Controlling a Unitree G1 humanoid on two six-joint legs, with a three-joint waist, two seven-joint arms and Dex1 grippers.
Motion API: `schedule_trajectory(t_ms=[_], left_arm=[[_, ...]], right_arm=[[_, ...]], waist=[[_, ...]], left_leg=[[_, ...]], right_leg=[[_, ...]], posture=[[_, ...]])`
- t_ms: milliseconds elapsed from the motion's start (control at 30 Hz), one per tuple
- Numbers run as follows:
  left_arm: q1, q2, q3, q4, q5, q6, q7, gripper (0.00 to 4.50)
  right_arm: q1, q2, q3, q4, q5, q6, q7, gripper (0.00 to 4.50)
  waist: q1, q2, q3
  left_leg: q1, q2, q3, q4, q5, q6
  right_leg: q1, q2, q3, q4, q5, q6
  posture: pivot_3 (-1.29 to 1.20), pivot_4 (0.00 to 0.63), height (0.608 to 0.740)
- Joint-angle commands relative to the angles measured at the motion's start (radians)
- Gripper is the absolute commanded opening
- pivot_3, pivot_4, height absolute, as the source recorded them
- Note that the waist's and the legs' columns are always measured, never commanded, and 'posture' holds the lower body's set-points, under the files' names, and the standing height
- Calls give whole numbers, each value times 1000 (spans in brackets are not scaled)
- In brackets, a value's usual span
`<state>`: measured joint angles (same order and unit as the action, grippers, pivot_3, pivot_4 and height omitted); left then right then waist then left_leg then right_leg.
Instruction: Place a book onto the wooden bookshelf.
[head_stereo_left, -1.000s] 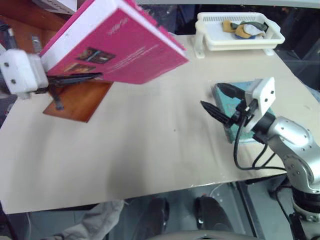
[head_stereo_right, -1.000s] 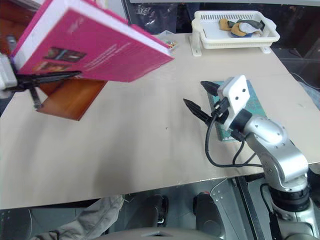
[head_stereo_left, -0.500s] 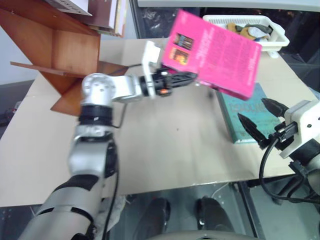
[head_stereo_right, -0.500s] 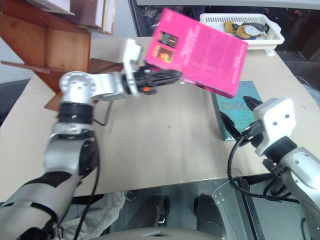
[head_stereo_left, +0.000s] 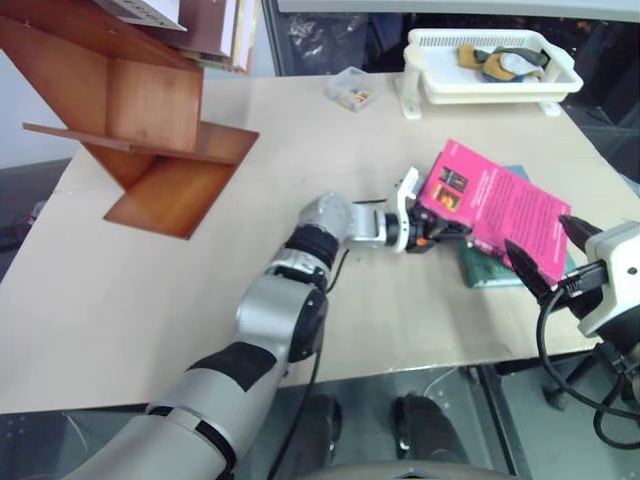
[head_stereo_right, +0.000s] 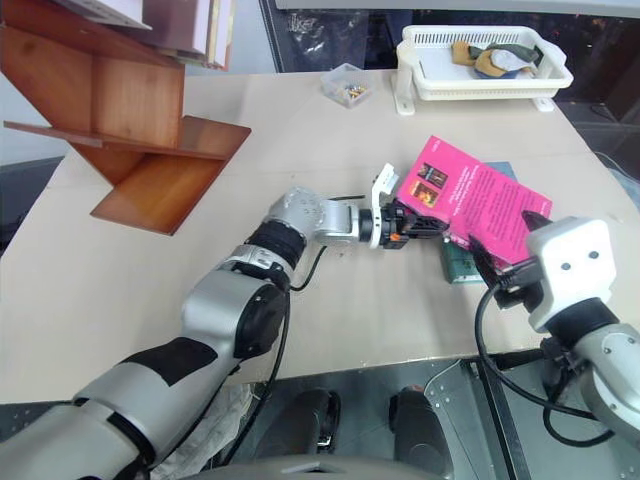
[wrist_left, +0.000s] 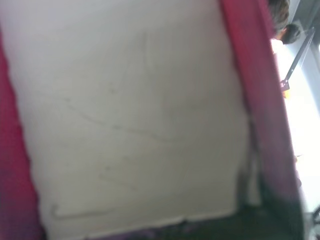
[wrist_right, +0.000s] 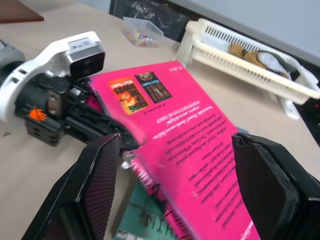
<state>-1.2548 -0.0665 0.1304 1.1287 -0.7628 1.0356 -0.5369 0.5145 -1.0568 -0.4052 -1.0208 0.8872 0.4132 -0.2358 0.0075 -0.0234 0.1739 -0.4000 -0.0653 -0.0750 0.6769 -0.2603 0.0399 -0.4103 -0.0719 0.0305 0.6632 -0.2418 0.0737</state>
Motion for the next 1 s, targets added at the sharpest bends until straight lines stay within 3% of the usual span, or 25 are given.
schedule_trajectory(t_ms=[33, 233, 267, 467, 600, 733, 867, 1000], left_arm=[[-32, 10, 44, 52, 60, -55, -10, 1372], [-57, 8, 134, 106, 89, -66, 7, 4202], [-59, 8, 146, 110, 94, -68, 10, 4434], [-41, -4, 289, 114, 45, -94, 96, 4434], [2, -65, 348, 73, 28, -96, 156, 4434], [32, -132, 399, 22, 13, -208, 221, 4434], [0, -135, 449, 37, -11, -313, 259, 4434], [-7, -124, 451, 48, 5, -348, 250, 4434]], right_arm=[[106, -48, -20, -26, -6, -151, -56, 3624], [212, -114, 52, -26, -65, -288, -135, 3624], [216, -121, 64, -26, -71, -298, -147, 3624], [187, -147, 186, -26, -125, -321, -205, 3624], [189, -153, 275, -26, -169, -350, -249, 3624], [135, -151, 361, -26, -190, -341, -298, 3624], [-46, -36, 433, -26, -166, -224, -376, 3624], [-330, 210, 542, 44, -197, -77, -367, 3624]], waist=[[-1, 0, 0], [6, 0, 0], [6, 0, 0], [6, 0, 0], [7, 0, 0], [6, -1, 1], [4, -1, 0], [6, -1, -1]], left_leg=[[0, 0, 0, 0, 0, 0], [0, 0, 0, 0, 0, 0], [0, 0, 0, 0, 0, 0], [0, 0, 0, 0, 0, 0], [0, 0, 0, 0, 0, 0], [0, 0, 0, 1, 0, 0], [1, 2, 1, 1, 0, 0], [0, 2, 1, 3, 0, 0]], right_leg=[[0, 0, 0, 0, 0, 0], [0, 0, 0, 0, 0, 0], [0, 0, 0, 0, 0, 1], [0, 0, 0, 0, 0, 1], [0, 0, 0, 0, 0, 1], [1, 0, 0, -1, 0, 1], [1, 0, 1, 0, 1, 1], [2, 0, 0, 0, 1, 1]], posture=[[0, 150, 740], [0, 150, 740], [0, 150, 740], [0, 150, 740], [0, 150, 740], [0, 150, 740], [0, 150, 740], [0, 150, 740]])
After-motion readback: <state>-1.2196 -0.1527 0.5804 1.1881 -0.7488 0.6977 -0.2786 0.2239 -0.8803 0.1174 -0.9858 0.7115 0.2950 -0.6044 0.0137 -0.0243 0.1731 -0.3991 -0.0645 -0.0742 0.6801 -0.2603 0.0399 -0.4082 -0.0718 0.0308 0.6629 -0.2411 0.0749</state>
